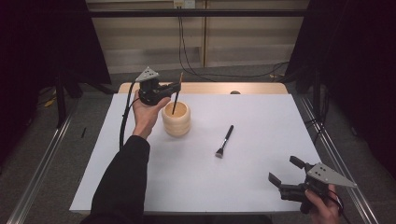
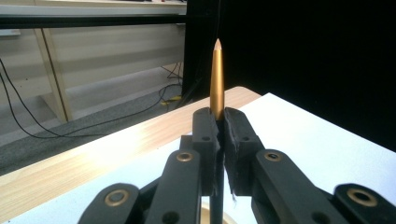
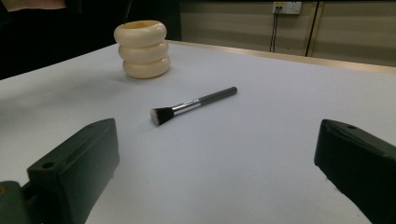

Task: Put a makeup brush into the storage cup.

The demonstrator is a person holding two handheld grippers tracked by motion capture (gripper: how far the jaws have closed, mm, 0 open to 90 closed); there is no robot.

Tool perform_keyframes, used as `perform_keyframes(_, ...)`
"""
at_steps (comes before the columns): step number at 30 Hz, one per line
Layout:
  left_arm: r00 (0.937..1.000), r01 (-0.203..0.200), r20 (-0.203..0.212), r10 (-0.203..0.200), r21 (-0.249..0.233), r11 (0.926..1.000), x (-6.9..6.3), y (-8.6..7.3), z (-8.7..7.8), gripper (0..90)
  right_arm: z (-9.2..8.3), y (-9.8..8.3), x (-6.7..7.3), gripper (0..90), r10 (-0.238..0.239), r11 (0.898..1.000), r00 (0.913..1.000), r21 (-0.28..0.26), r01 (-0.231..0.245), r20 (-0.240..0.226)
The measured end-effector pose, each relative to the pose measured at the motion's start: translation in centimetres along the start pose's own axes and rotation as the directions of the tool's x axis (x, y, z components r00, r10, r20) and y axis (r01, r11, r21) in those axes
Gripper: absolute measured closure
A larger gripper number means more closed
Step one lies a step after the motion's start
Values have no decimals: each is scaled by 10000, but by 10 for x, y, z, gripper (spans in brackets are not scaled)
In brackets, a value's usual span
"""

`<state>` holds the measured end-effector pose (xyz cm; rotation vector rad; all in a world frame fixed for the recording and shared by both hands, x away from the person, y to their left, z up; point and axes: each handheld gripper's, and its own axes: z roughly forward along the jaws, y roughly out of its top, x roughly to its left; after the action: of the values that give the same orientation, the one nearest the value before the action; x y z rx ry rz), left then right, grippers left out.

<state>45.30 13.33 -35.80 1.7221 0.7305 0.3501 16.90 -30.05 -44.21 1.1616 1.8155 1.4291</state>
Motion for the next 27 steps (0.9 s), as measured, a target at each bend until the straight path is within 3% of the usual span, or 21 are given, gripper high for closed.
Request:
perform_keyframes(1, 9998, -29, -209, 30, 45, 10000, -1, -1, 1, 842, 0, 0, 0, 0, -6, 10000, 10000, 0, 6, -1)
perform_keyframes(2, 10000, -2, 6, 2, -35, 10000, 0, -2, 1, 842, 0, 0, 0, 0, -13, 10000, 10000, -20, 13, 7)
perform_keyframes(3, 9998, 4, -206, -3, 35, 10000, -1, -2, 1, 842, 0, 0, 0, 0, -13, 10000, 10000, -20, 13, 7)
perform_keyframes(4, 10000, -58, -26, 58, -6, 10000, -1, -4, 3, 842, 1, 0, 1, 0, -22, 10000, 10000, -12, 22, -3)
perform_keyframes(5, 9997, -134, -180, 136, 121, 9998, -2, -4, 4, 841, 1, 0, 0, 0, -41, 10000, 10000, -15, 41, 5)
perform_keyframes(8, 9998, -202, -35, 203, 113, 9997, -2, -7, 5, 841, 1, 0, 0, 0, -63, 10000, 10000, -11, 63, 20)
perform_keyframes(12, 9998, -13, -202, 15, 79, 10000, -1, -13, 5, 841, 1, 0, 0, 0, -27, 10000, 10000, -6, 27, 14)
perform_keyframes(13, 10000, 38, -46, -38, 25, 10000, 0, -15, 4, 841, 0, 0, 0, 0, -35, 10000, 10000, -2, 35, -17)
perform_keyframes(16, 9995, 110, -282, -106, 139, 9998, 0, -21, 3, 841, 1, 0, 0, 0, -57, 10000, 10000, -8, 57, 4)
perform_keyframes(19, 9999, 104, -10, -104, 62, 9999, 1, -25, 3, 841, 1, 0, 1, 0, -9, 10000, 10000, 11, 9, -27)
perform_keyframes(22, 9995, 175, -275, -170, 160, 9997, 0, -28, 3, 841, 1, 0, 1, 0, -8, 10000, 10000, 11, 8, -16)
perform_keyframes(25, 9996, 286, -6, -286, 43, 9996, 2, -32, 2, 841, 1, 0, 1, 0, -32, 10000, 10000, -2, 32, -2)
perform_keyframes(27, 9998, 177, -113, -175, 152, 9997, 2, -33, 2, 841, 1, 0, 1, 0, -30, 10000, 10000, 3, 30, -28)
